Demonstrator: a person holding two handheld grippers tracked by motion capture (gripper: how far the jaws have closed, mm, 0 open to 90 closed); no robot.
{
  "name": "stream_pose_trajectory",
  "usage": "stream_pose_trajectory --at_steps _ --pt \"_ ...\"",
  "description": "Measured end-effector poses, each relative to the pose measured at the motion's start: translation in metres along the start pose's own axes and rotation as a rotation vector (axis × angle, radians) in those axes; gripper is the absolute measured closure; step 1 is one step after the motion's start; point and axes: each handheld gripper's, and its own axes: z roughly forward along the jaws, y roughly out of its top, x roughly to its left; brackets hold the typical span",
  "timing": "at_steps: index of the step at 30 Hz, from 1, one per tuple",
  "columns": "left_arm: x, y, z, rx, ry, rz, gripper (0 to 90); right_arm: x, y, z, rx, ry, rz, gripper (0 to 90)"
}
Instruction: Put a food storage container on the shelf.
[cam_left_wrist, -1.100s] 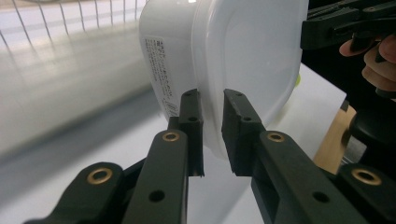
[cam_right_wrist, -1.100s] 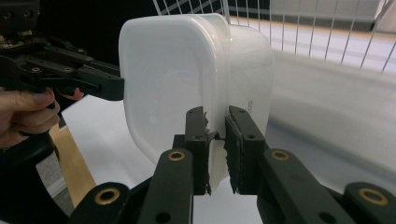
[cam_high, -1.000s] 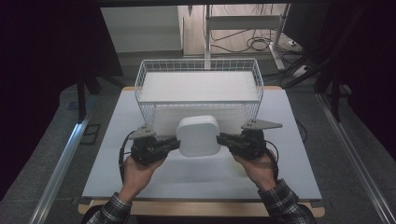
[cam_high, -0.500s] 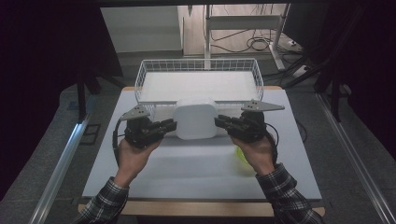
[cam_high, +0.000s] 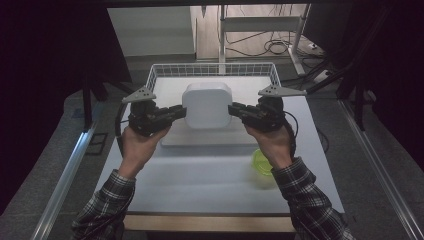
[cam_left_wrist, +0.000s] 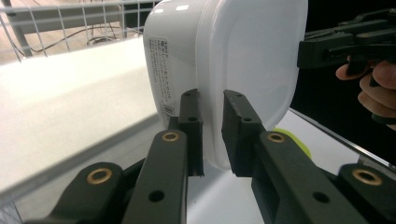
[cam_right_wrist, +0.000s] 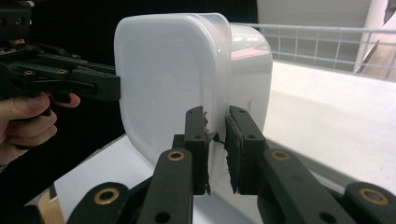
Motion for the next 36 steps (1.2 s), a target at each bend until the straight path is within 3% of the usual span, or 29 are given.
stream_pose_trajectory --at_steps 8,17,23,29,36 --pt "0.014 0.017 0.014 -0.006 -0.002 -0.018 78.4 -0.012 0.013 0.008 0.000 -0.017 0.019 79.0" --pt "0.030 0.026 0.032 -0.002 0.014 -0.045 77.6 -0.027 0.024 0.022 0.018 -0.041 0.041 78.7" --pt "0.035 0.028 0.039 -0.013 0.017 -0.048 76.2 -0.035 0.027 0.029 0.030 -0.052 0.056 78.0" --pt "0.038 0.030 0.045 -0.023 -0.003 -0.052 68.7 -0.042 0.028 0.036 0.043 -0.065 0.058 73.4" --pt "0.038 0.035 0.051 -0.017 0.016 -0.042 62.2 -0.045 0.033 0.043 0.051 -0.086 0.041 67.6"
